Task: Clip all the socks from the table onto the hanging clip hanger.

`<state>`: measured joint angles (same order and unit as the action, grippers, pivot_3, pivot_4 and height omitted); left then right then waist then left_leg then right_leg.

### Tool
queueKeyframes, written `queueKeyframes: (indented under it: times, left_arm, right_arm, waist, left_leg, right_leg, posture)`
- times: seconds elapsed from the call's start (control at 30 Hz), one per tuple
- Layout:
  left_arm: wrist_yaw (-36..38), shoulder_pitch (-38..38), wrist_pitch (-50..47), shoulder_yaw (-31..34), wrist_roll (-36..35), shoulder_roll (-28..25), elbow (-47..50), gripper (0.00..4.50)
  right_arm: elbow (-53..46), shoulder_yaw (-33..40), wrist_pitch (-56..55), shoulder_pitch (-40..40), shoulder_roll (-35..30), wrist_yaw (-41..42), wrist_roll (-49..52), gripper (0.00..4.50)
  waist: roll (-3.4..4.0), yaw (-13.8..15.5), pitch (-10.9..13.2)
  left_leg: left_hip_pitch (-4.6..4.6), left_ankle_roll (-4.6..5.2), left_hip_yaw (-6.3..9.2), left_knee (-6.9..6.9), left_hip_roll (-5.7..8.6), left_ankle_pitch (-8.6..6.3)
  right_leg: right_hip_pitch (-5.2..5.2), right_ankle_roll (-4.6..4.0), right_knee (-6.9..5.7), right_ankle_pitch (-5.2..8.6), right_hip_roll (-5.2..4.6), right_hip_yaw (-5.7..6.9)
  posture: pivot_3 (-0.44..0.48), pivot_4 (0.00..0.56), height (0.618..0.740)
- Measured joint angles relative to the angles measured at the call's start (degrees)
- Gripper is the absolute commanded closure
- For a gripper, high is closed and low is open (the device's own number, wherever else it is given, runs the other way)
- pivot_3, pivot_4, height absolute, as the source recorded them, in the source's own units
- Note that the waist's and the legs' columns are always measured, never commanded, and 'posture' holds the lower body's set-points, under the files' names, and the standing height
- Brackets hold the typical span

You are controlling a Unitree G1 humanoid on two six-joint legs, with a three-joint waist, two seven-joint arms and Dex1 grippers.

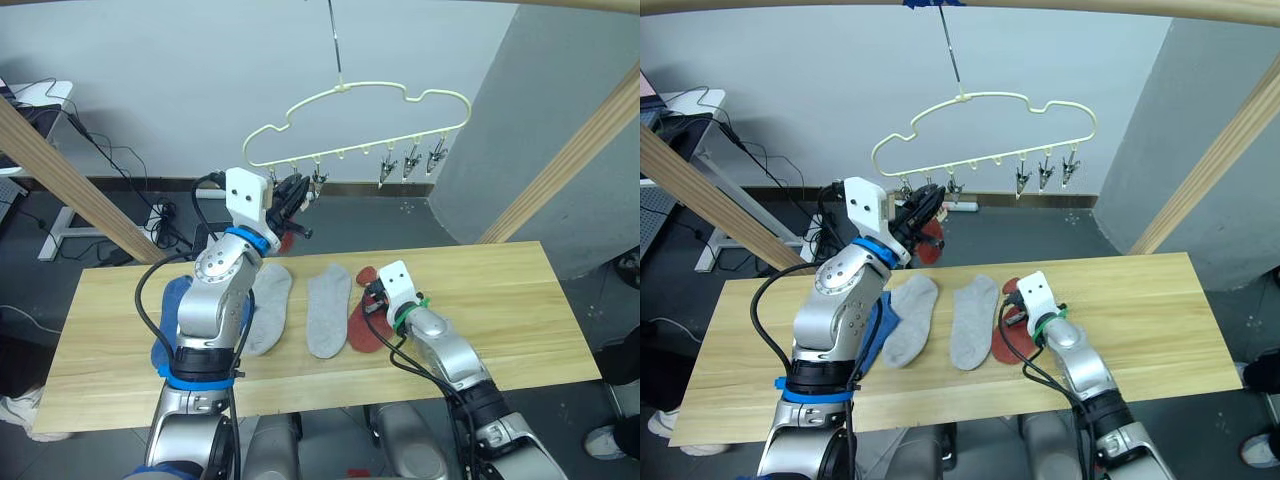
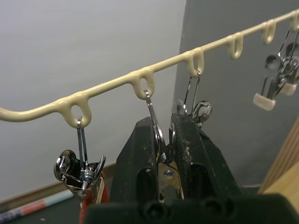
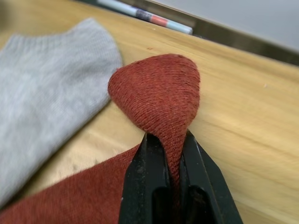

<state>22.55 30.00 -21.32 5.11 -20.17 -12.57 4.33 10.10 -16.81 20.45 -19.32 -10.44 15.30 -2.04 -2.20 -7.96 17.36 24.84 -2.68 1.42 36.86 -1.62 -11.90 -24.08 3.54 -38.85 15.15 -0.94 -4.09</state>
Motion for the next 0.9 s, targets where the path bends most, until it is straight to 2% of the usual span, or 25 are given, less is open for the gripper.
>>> queueKeyframes:
  times: [0.1, 0.23, 0.5, 0.9]
  left_arm:
    - [0.65, 0.73, -3.56, 1.28, -3.26, -0.29, 0.52, 4.28]
    - [0.96, 1.59, -7.77, 2.08, -6.95, -0.95, 1.85, 4.28]
    - [0.91, 2.1, -12.46, 3.84, -11.56, -1.88, 3.18, 4.28]
    - [0.73, 2.17, -15.88, 4.23, -13.99, -2.56, 4.67, 4.28]
  right_arm:
    - [-6.64, -3.25, -4.69, -1.99, -4.25, 4.81, -3.22, 4.5]
    - [-9.96, -6.17, -11.79, -7.06, -6.16, 8.31, -6.69, 4.5]
    - [-3.64, -7.81, -20.03, -13.14, -3.56, 9.71, -10.21, 4.5]
    - [1.68, -6.89, -24.78, -15.77, 0.02, 8.55, -10.9, 4.5]
  waist:
    - [0.0, -0.27, 0.0]
    - [0.0, -0.42, 0.0]
    - [-0.01, 0.03, 0.0]
    - [-0.01, -0.02, -0.01]
  left_leg:
    - [-0.01, 0.0, 0.02, 0.0, -0.03, 0.0]
    - [-0.03, -0.01, 0.07, -0.01, -0.1, 0.01]
    - [0.0, -0.01, 0.05, -0.01, 0.01, 0.0]
    - [0.0, -0.02, 0.07, -0.01, -0.01, 0.0]
  right_leg:
    - [-0.01, 0.01, -0.01, 0.01, 0.05, 0.01]
    - [-0.01, 0.01, -0.02, 0.01, 0.16, 0.02]
    - [0.0, -0.27, 0.0, -0.16, -0.03, 0.04]
    - [0.0, -0.3, -0.03, -0.18, -0.03, 0.07]
  posture:
    - [-0.211, 0.294, 0.74]
    - [-0.215, 0.29, 0.74]
    - [-0.212, 0.281, 0.74]
    - [-0.217, 0.27, 0.74]
